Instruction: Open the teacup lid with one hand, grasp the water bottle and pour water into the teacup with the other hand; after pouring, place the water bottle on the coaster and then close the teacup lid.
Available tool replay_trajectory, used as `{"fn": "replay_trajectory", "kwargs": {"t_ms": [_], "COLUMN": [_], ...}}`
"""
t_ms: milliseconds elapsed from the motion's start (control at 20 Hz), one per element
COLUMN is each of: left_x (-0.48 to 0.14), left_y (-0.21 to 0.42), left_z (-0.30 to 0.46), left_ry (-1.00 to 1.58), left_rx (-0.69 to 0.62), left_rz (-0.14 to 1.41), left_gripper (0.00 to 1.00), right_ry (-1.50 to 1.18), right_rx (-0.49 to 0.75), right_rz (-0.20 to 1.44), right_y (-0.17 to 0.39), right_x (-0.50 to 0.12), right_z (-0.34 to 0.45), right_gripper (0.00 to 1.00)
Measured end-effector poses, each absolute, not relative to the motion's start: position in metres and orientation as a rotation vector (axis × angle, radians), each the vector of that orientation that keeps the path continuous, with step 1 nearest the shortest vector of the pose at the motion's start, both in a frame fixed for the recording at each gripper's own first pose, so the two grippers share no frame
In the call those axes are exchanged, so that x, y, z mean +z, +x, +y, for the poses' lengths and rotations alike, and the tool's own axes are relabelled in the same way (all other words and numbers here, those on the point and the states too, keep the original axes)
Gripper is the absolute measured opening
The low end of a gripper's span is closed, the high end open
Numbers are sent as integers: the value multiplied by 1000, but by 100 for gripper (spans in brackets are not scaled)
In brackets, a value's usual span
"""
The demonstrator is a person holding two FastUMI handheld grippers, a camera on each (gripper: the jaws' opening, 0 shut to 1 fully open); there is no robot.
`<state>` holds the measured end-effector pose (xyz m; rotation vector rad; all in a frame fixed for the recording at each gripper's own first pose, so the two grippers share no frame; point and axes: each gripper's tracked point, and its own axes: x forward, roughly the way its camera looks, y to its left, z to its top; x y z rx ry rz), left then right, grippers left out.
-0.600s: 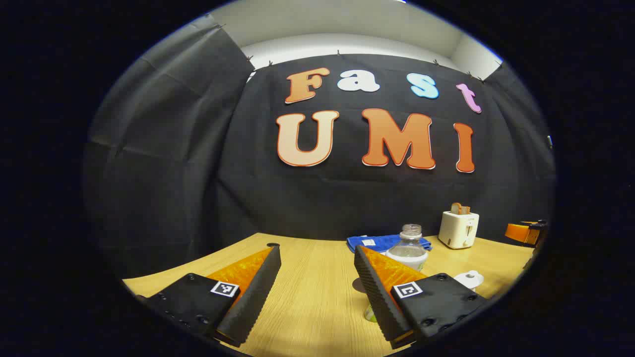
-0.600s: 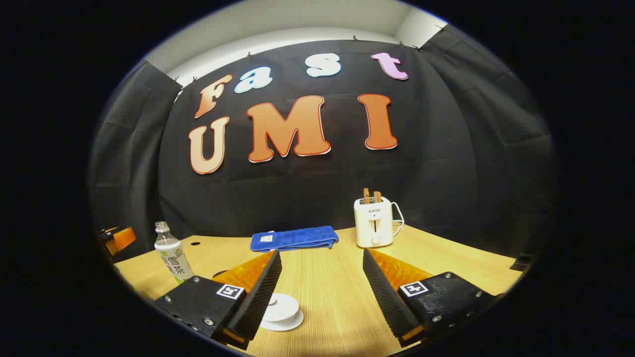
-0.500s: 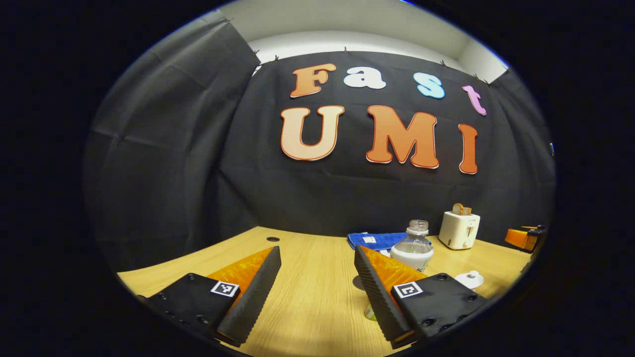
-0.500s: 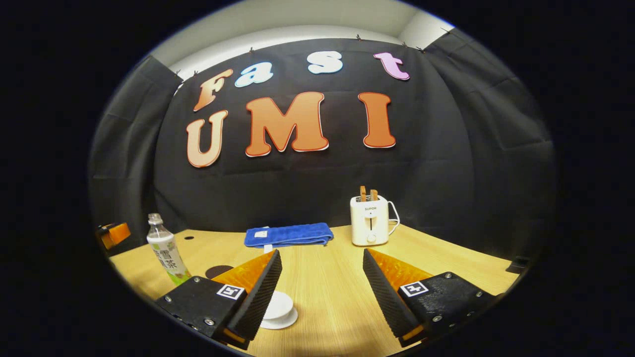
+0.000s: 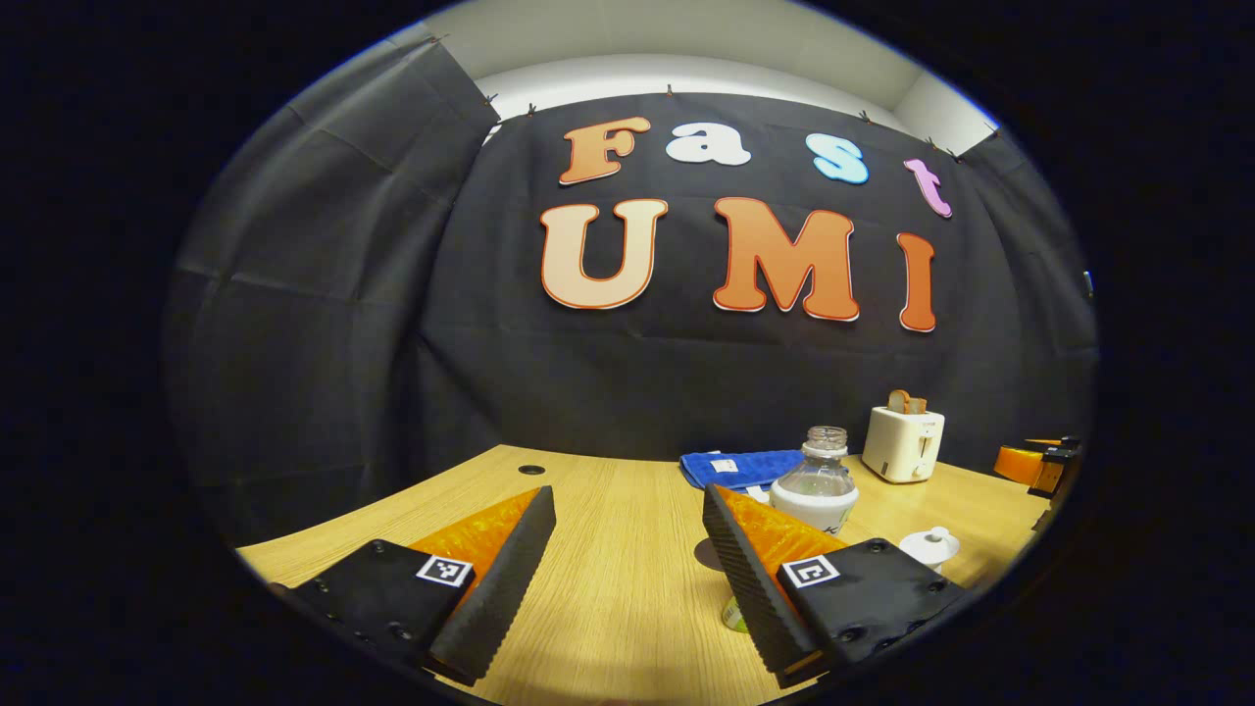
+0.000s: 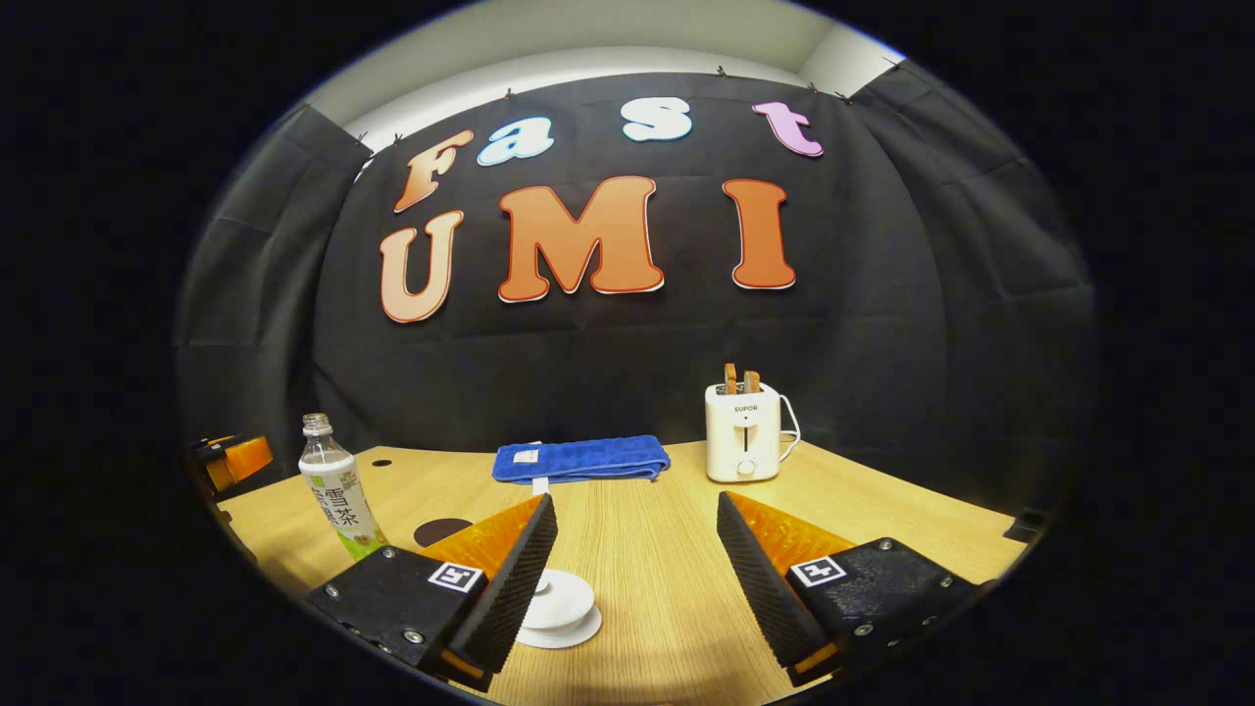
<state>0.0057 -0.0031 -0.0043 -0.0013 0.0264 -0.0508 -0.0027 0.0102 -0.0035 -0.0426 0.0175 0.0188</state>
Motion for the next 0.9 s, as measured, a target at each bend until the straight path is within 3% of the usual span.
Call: {"fn": "replay_trajectory", "kwargs": {"t_ms": [900], "left_x": [-20], "left_y": [-1], "left_z": [-1], "left_ry": [6], "left_rx": [-69], "left_rz": [30], "left_gripper": [99], "right_ry": [-110], "right_rx": [114], "right_rz": [110], "right_y": [10], "right_x": [-48], "right_z": [64], "right_gripper": [98]}}
